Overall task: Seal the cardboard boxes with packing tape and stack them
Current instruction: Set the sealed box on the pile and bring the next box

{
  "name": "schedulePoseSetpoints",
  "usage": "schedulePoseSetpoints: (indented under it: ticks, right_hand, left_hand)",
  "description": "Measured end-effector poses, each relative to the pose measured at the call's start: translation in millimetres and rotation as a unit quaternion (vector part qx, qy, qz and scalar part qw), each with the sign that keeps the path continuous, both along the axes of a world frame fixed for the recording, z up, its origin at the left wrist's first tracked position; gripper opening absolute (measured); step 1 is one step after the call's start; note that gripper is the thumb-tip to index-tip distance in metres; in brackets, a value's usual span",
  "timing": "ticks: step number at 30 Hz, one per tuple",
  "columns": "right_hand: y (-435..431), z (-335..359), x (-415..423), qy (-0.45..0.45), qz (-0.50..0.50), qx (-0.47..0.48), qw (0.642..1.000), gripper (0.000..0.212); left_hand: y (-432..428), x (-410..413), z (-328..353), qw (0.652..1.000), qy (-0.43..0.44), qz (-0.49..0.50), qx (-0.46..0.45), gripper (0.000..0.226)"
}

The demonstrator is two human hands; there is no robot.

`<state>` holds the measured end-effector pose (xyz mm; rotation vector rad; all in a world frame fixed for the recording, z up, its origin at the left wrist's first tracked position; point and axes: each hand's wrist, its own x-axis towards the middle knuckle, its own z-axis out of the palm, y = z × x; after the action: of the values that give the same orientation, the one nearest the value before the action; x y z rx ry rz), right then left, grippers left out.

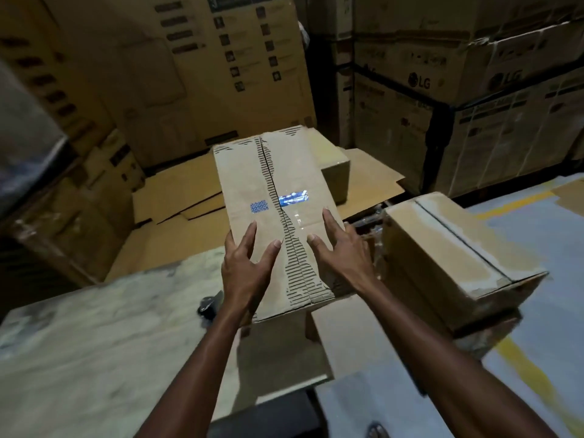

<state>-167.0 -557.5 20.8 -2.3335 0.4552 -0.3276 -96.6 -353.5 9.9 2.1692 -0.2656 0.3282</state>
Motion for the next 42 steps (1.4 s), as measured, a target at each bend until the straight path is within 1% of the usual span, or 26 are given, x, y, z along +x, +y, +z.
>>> schedulePoseSetpoints:
  ticks: [7, 11, 16, 23, 27, 32, 38, 42]
  right_hand:
    - [153, 2, 13, -0.009, 0.095, 0.005, 0.995, 0.074]
    - [234, -7, 36, -0.008, 0.124, -0.002, 0.992, 0.075]
    - [333, -25, 83, 0.012, 0.13, -0.007, 0.991, 0.075]
    - [459, -52, 153, 0.065, 0.124, -0.015, 0.99, 0.074]
    - [492, -80, 184, 0.115, 0.121, -0.041, 0.985, 0.074]
    - [505, -115, 200, 0.171, 0.124, -0.077, 0.974, 0.073]
    - [509, -115, 204, 0.185, 0.118, -0.127, 0.967, 0.071]
    - [505, -120, 204, 0.184, 0.125, -0.115, 0.968, 0.072]
  left_hand:
    - [164, -21, 7, 0.997, 0.008, 0.079, 0.01, 0.068]
    - [247, -15, 1, 0.993, 0.02, 0.118, 0.007, 0.065]
    - [347, 25, -16, 0.99, 0.043, 0.131, 0.002, 0.064]
    - [477, 106, -56, 0.988, 0.101, 0.111, 0.02, 0.067]
    - [510, 135, -83, 0.985, 0.143, 0.089, 0.048, 0.066]
    - [524, 157, -121, 0.976, 0.201, 0.051, 0.065, 0.067]
    - [524, 168, -127, 0.971, 0.213, 0.049, 0.094, 0.068]
    - [522, 164, -125, 0.969, 0.222, 0.054, 0.091, 0.068]
